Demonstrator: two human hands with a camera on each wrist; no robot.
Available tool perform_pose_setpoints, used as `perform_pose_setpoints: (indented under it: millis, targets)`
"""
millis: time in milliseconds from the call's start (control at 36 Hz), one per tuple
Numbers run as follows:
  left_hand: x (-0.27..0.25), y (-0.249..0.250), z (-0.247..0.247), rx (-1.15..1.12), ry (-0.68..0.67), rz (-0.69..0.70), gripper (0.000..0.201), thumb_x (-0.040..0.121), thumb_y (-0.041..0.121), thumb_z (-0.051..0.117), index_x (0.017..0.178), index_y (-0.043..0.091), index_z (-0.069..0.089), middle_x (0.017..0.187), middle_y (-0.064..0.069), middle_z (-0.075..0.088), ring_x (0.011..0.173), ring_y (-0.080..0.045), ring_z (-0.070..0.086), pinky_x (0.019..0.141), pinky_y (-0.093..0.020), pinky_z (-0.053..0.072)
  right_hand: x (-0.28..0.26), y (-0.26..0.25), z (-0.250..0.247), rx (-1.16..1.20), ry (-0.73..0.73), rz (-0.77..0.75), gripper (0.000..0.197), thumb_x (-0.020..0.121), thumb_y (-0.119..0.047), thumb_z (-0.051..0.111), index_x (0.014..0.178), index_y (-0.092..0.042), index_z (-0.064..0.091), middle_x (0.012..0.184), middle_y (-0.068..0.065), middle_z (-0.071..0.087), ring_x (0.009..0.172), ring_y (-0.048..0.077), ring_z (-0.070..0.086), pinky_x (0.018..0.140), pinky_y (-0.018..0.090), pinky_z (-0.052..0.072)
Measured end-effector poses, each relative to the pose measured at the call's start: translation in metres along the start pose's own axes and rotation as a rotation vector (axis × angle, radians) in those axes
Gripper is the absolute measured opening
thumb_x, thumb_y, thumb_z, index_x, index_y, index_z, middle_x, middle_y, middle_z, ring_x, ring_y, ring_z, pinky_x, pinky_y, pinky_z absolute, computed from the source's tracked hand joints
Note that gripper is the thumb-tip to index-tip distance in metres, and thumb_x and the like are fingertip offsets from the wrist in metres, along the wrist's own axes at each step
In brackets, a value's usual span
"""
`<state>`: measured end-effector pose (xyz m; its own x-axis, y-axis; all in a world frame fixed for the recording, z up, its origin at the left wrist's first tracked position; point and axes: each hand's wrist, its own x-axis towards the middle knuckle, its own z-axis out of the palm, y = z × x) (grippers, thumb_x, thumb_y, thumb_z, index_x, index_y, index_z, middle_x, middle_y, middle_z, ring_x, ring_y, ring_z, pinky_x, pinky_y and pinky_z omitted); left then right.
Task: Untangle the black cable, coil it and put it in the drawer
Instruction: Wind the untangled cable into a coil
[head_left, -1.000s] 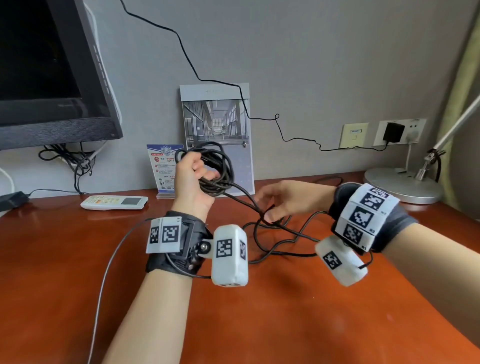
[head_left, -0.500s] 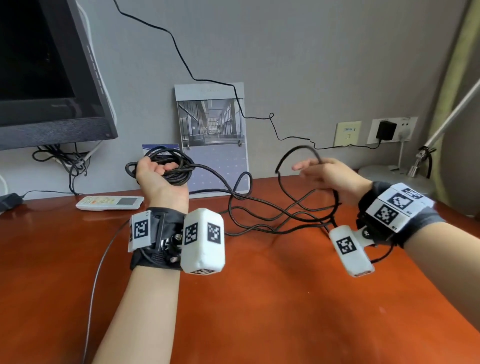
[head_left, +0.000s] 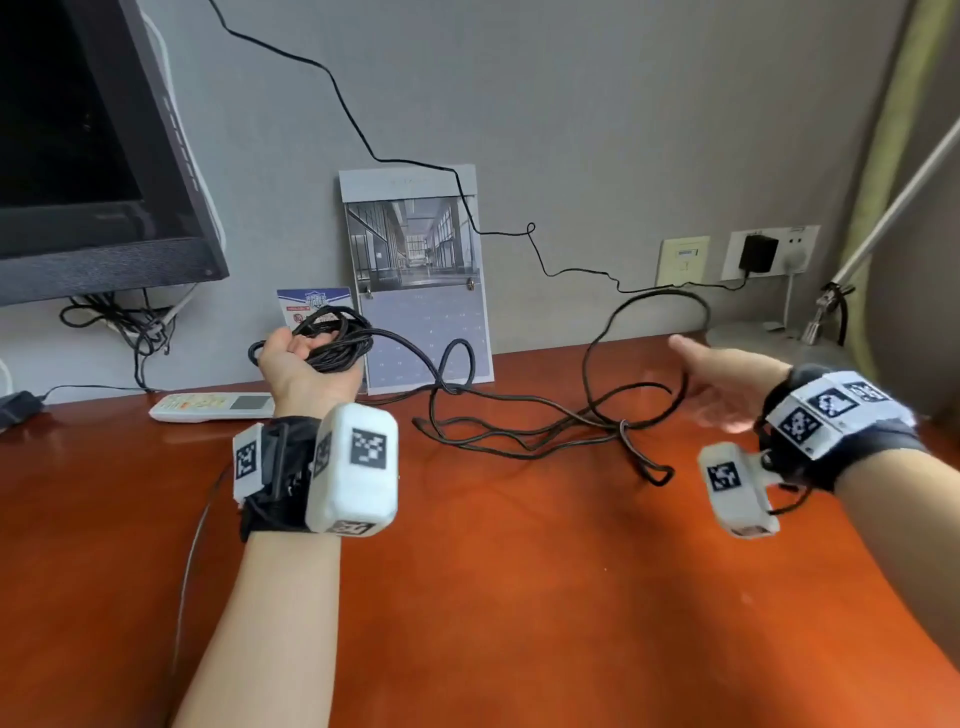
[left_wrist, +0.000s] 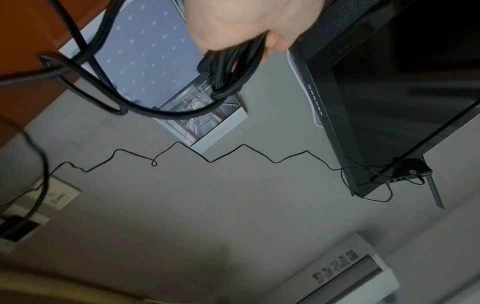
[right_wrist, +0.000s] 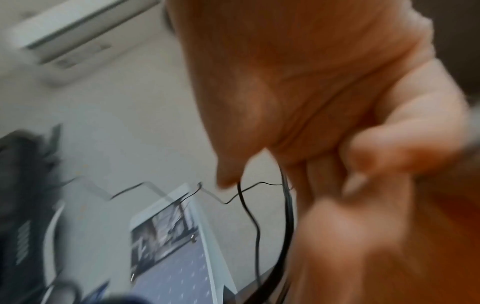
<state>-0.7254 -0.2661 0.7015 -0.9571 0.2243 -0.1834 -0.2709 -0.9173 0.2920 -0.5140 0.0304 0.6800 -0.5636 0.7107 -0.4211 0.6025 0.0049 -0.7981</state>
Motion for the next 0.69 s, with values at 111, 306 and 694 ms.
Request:
perform_pose_setpoints:
  millis: [111,306,694]
  targets:
    - [-0.005,-0.001,0.002,0.015,-0.004,0.006,0.055,0.094,0.013,0.042,0.041,0.013,0.032,0.062,-0.001,0.038,0.065,-0.021,0.042,0.106,-0.044,0.038,-0.035,-0.002,0.003,-0.621,-0.21,0.043,0.069,0.094,-0.062,0.032,0.093,0.0,0.063,0.072,0.01,0.073,0.04,0.013,0.05,0.041,0.015,0.032]
    - [-0.023,-0.002,0.007,0.087,-0.039,0.04,0.041,0.098,0.014,0.04,0.059,0.016,0.026,0.049,0.005,0.036,0.051,-0.013,0.042,0.089,-0.029,0.046,-0.041,-0.014,0.012,-0.29,0.045,-0.252,0.027,0.093,-0.012,0.048,0.068,-0.006,0.056,0.048,0.006,0.053,0.033,0.014,0.049,0.037,0.013,0.039]
    - [-0.017,0.001,0.006,0.033,-0.17,-0.114,0.053,0.096,0.014,0.042,0.044,0.016,0.032,0.039,0.007,0.029,0.036,-0.01,0.032,0.072,-0.019,0.037,0.019,-0.052,0.077,-1.709,-0.073,-0.684,0.068,0.093,-0.011,0.053,0.15,-0.013,0.017,0.157,0.005,0.016,0.145,0.024,0.009,0.115,0.033,0.012]
